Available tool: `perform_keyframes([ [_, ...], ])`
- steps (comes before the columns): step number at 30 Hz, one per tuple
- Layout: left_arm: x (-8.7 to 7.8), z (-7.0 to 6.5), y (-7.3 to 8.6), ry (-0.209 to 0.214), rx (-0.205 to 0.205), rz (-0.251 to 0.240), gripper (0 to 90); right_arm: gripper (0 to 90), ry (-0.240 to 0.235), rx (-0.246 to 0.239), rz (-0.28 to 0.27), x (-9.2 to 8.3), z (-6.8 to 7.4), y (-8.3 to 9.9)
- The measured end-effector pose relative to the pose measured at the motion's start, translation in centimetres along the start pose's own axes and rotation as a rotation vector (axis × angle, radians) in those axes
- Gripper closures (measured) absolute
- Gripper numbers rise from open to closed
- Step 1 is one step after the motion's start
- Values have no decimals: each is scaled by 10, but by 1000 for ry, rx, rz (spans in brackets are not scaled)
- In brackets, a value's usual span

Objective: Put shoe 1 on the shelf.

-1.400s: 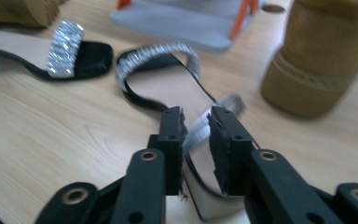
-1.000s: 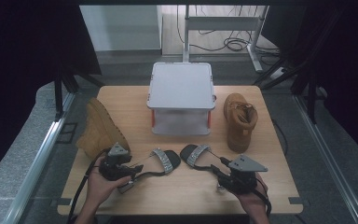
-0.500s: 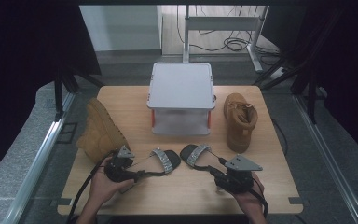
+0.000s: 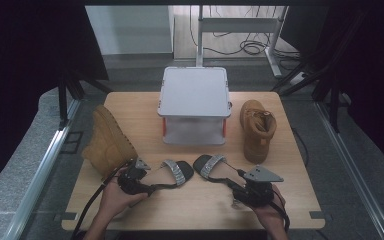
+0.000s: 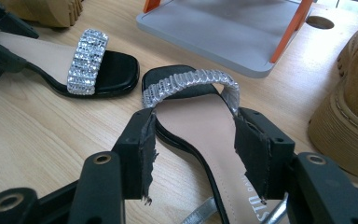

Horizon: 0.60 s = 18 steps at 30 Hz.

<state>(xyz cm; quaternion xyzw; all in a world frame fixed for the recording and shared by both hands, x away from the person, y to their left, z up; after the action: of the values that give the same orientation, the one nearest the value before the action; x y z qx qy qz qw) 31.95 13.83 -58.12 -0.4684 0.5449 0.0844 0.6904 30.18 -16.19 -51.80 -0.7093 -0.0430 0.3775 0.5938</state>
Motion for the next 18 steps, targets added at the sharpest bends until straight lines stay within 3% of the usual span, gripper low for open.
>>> perform_keyframes([
  [7, 5, -1, 0, 9, 15, 40, 308, 424, -13, -1, 43, 3, -3, 4],
  [13, 9, -1, 0, 34, 22, 79, 298, 400, -3, 0, 82, 9, -14, 8],
  [18, 11, 0, 0, 40, 19, 103, 353, 396, -16, -11, 104, 17, -19, 5],
])
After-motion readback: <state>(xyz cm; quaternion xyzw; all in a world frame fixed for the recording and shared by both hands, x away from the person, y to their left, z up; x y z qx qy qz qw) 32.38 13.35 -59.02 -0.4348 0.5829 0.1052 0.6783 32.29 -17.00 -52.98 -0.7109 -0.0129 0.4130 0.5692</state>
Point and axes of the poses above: each handheld gripper's, and its own axes: x roughly forward along the jaws, y roughly out of its underside, z roughly to its left, the point moved 9 cm from there along x, roughly forward along the jaws, and after that the axes turned 5 degrees about -z, right-handed, at the moved point
